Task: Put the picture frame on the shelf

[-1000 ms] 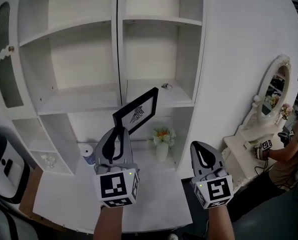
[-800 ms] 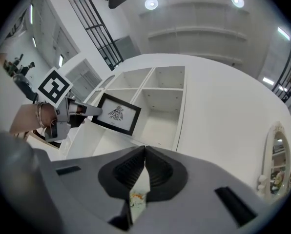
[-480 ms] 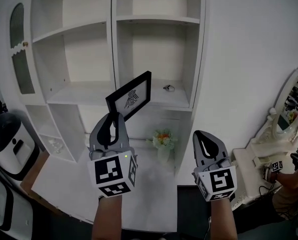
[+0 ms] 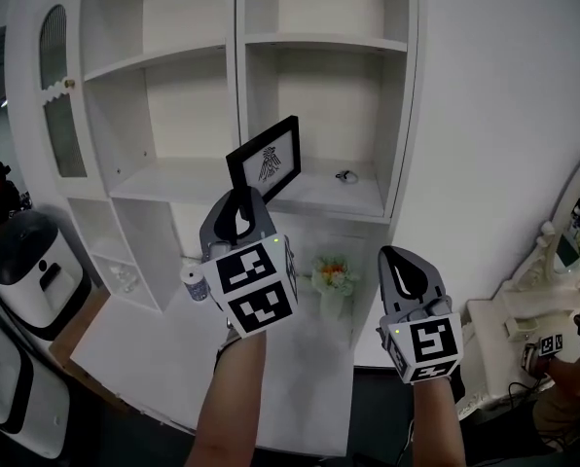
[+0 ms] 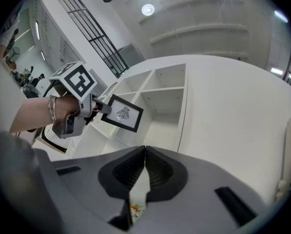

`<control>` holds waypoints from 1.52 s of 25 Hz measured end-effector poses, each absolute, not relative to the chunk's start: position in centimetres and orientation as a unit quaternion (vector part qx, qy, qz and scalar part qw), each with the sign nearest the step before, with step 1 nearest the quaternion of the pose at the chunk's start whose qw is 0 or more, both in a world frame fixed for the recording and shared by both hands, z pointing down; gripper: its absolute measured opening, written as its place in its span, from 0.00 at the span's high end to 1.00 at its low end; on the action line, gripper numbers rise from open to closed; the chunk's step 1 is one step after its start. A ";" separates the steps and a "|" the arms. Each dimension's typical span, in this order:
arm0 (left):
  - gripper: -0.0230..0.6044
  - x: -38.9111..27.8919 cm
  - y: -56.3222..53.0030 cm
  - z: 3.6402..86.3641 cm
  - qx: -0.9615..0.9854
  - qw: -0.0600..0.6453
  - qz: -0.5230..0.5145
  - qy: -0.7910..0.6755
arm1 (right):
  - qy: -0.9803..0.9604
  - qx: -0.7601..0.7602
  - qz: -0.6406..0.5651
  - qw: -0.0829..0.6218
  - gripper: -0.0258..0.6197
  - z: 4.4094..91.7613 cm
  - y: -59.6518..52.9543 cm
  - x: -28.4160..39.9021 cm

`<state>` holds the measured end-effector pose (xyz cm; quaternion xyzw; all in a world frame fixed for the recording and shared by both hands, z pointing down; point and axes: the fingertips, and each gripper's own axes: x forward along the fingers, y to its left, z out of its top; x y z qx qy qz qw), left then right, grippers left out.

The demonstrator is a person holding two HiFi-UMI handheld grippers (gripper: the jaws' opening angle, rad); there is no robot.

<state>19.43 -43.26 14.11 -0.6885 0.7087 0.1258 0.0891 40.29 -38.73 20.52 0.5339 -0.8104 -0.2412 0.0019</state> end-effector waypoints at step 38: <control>0.57 20.3 -53.3 15.8 -0.633 -0.016 0.080 0.770 | -0.807 0.538 -0.240 0.031 0.95 20.4 -44.1 40.2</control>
